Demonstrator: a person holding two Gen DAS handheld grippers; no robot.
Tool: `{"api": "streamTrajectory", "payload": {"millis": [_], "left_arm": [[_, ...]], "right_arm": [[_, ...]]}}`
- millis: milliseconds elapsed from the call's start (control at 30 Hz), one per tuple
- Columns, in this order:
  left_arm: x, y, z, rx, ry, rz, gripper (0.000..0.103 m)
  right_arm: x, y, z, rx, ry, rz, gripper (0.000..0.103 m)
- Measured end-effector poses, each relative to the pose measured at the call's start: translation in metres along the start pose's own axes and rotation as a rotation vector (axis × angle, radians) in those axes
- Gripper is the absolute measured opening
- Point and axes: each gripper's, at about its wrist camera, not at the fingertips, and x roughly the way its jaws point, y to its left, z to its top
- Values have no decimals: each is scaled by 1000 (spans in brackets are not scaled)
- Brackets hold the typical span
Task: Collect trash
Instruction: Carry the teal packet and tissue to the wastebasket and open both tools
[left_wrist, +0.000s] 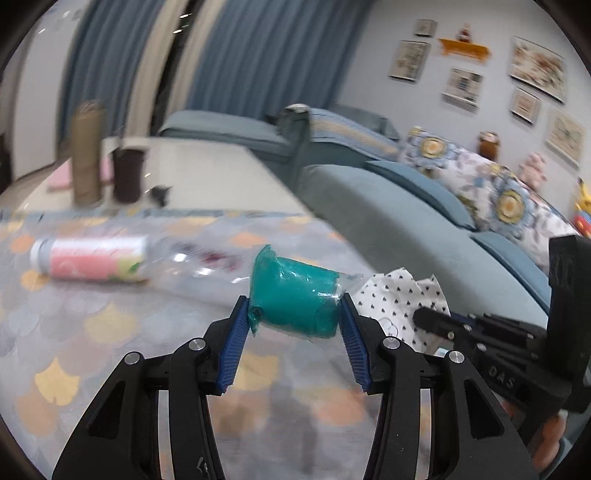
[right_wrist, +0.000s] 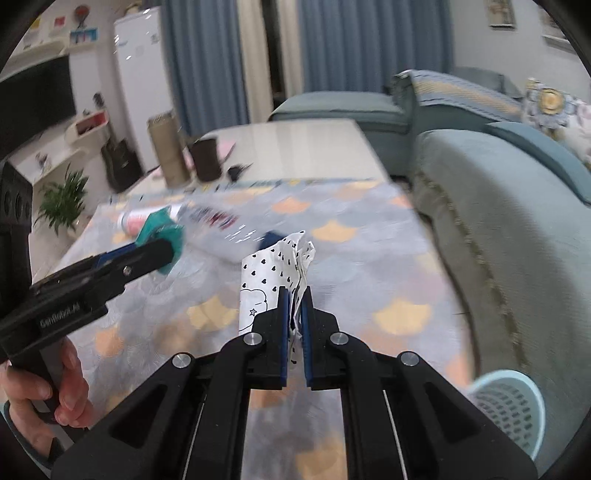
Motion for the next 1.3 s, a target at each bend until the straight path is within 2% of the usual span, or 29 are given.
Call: {"api": "streamTrajectory", "payload": {"millis": [167, 333, 533, 633, 767, 867, 1000, 1100, 1300], "left_arm": [[-8, -72, 14, 105, -17, -76, 47], [0, -138, 15, 167, 18, -149, 47], [30, -216, -9, 218, 114, -237, 47], [46, -241, -24, 208, 145, -271, 47], [66, -255, -48, 152, 180, -316, 47], [81, -269, -68, 201, 217, -299, 47], [92, -278, -82, 228, 248, -318, 48], [102, -281, -88, 251, 268, -306, 49], [112, -273, -91, 222, 295, -307, 53]], "right_arm": [[-55, -44, 3, 51, -39, -81, 5], [-109, -97, -3, 111, -77, -180, 5], [-156, -171, -36, 258, -92, -268, 5], [-168, -205, -60, 324, -85, -297, 5], [-173, -242, -93, 384, -55, -340, 5], [-170, -259, -114, 411, -21, -364, 5], [-157, -274, -136, 455, 20, -372, 5], [-145, -282, -145, 482, 47, -368, 5], [-126, -290, -152, 508, 105, -343, 10]]}}
